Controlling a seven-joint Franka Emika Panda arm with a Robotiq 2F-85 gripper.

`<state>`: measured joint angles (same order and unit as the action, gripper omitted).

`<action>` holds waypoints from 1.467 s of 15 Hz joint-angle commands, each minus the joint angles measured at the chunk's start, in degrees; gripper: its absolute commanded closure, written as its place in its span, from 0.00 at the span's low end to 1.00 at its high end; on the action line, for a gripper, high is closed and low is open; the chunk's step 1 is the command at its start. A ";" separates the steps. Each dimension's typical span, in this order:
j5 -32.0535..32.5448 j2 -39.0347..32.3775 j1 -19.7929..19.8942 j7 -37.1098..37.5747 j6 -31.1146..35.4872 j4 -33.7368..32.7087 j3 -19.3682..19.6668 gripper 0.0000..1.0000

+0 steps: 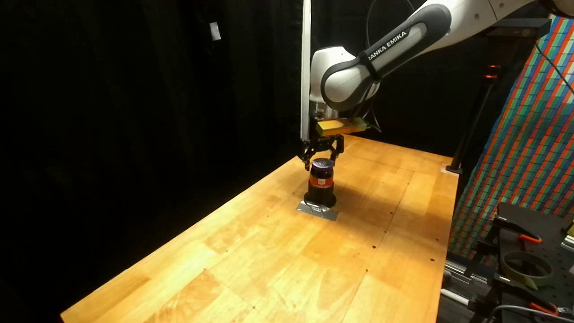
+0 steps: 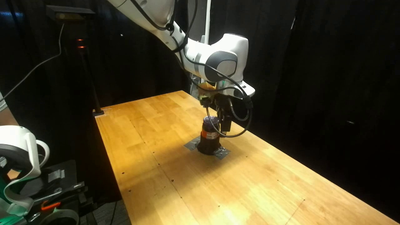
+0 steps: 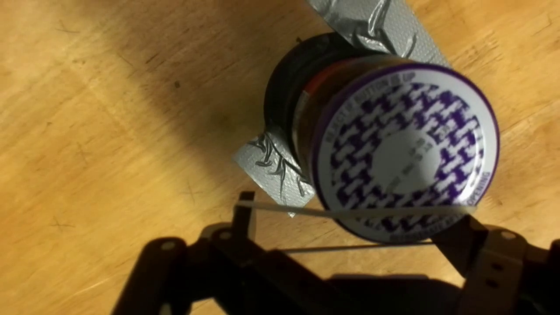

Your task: Put the rubber band on the jar.

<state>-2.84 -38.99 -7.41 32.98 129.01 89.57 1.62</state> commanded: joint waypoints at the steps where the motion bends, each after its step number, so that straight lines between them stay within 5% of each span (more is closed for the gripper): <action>1: -3.72 2.46 0.70 -4.17 -1.95 2.63 -2.40 0.00; 14: -6.55 13.22 -0.50 -8.27 -0.79 17.85 -4.50 0.00; 15: -6.15 14.12 -0.87 -7.81 0.26 19.46 -4.43 0.25; 22: -3.47 20.42 -4.33 -2.21 16.93 31.38 -2.94 0.73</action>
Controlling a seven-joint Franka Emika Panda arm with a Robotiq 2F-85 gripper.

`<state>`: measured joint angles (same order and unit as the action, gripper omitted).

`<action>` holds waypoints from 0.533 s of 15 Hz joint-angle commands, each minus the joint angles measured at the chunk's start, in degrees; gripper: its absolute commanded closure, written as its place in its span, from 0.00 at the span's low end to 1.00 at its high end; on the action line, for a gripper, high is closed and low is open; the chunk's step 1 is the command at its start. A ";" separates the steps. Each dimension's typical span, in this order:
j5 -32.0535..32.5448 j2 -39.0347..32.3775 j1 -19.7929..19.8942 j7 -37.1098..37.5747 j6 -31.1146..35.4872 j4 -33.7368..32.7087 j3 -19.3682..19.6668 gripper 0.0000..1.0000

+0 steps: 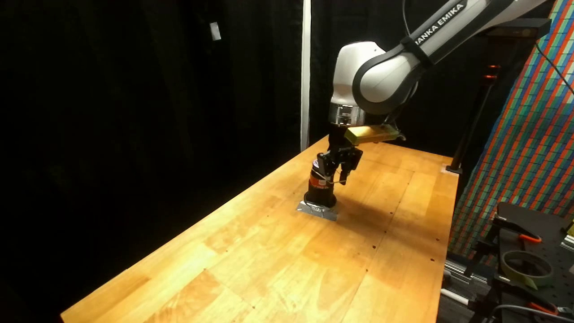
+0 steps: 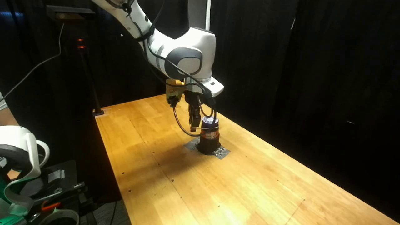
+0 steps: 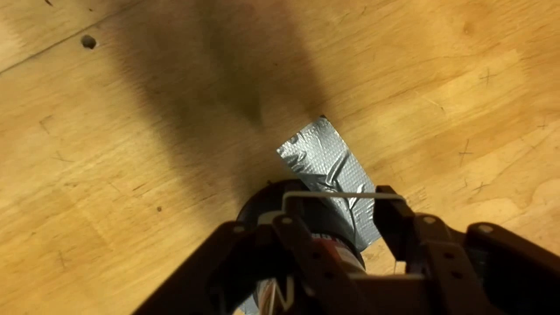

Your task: Put the rubber band on the jar.

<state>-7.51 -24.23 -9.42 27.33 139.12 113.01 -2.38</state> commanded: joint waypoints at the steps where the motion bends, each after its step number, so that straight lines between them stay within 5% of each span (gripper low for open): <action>1: 1.91 6.67 -3.10 5.02 10.08 9.94 1.49 0.81; 3: 4.13 8.48 -5.03 8.75 17.32 13.91 2.85 0.95; 5: 8.44 9.64 -7.68 14.54 25.40 17.62 5.43 1.00; 8: 21.10 9.50 -17.01 27.71 36.20 21.30 16.71 1.00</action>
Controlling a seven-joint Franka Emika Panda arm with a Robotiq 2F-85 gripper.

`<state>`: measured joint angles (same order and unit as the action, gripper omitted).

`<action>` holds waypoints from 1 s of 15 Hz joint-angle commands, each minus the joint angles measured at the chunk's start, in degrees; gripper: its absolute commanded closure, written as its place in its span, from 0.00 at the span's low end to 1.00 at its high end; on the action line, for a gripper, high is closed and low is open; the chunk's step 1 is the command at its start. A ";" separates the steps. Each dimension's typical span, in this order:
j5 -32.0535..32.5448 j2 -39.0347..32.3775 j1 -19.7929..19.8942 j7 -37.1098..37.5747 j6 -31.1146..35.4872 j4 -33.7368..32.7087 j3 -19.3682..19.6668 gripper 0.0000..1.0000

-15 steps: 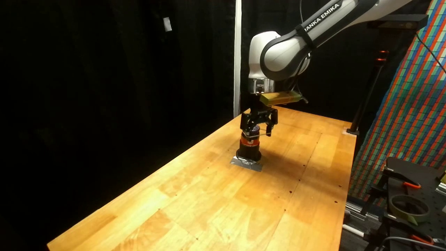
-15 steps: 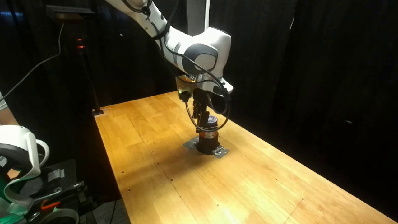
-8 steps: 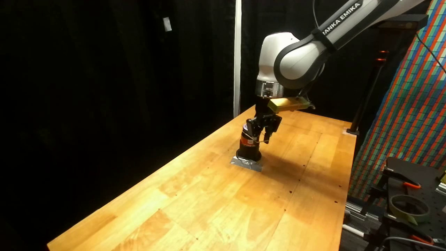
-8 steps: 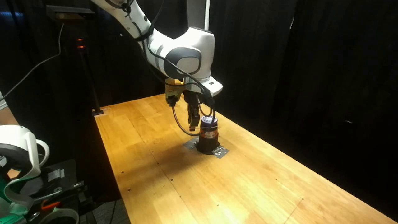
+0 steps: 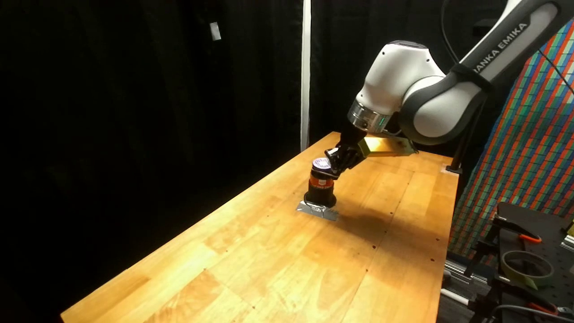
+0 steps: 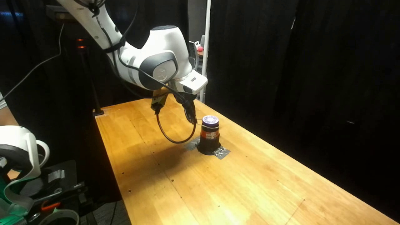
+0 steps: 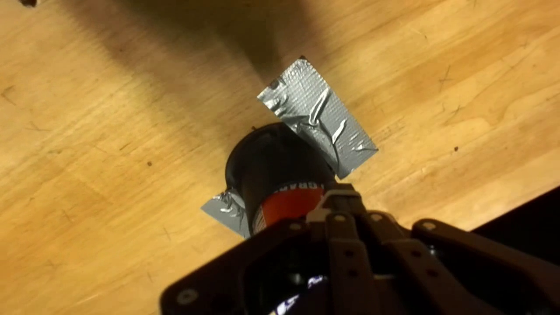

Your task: Put the rubber band on the jar.

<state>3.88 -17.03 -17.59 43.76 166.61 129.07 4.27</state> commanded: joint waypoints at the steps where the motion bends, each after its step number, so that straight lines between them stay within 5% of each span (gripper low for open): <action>1: 14.86 1.40 -11.69 15.64 11.33 5.09 14.66 0.99; 6: 35.84 -3.35 -28.48 38.19 15.53 0.33 37.06 1.00; 10: 41.60 -6.93 -45.66 50.90 17.94 0.80 54.04 0.99; 11: 39.58 -3.82 -44.03 49.78 16.25 3.80 50.33 0.74; 12: 38.77 -1.37 -43.66 49.16 14.68 5.82 48.13 0.72; 13: 39.67 -3.91 -42.91 48.26 15.10 2.93 49.19 0.92; 15: 39.43 -3.70 -43.70 49.35 14.93 4.47 48.04 0.75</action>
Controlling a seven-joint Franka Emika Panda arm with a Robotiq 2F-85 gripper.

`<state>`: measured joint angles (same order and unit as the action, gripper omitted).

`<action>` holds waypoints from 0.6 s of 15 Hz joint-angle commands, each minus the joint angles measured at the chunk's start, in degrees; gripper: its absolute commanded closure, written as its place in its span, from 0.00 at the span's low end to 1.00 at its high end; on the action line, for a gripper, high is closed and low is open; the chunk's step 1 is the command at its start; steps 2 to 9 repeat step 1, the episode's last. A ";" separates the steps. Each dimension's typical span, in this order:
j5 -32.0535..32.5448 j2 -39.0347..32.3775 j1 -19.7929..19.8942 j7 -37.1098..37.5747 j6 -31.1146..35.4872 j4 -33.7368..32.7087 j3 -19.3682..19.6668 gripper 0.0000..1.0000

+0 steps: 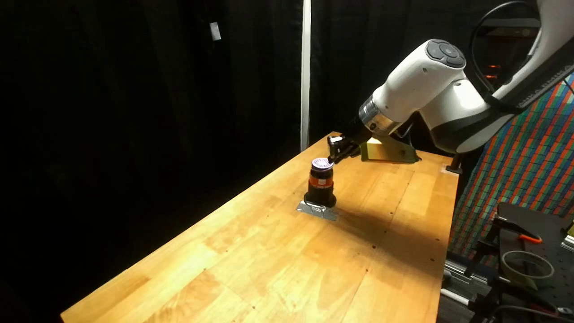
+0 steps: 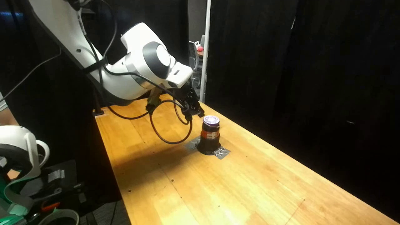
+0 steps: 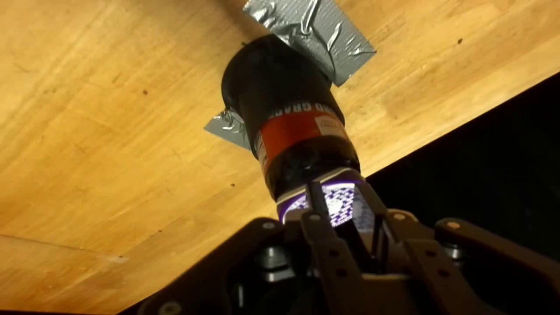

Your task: Put the rubber band on the jar.

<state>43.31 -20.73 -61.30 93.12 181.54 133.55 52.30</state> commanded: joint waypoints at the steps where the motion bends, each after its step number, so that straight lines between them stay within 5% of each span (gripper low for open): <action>1: -0.01 0.05 -0.01 0.08 0.00 0.32 -0.10 0.72; 9: -0.01 0.05 -0.01 0.08 0.00 0.32 -0.10 0.72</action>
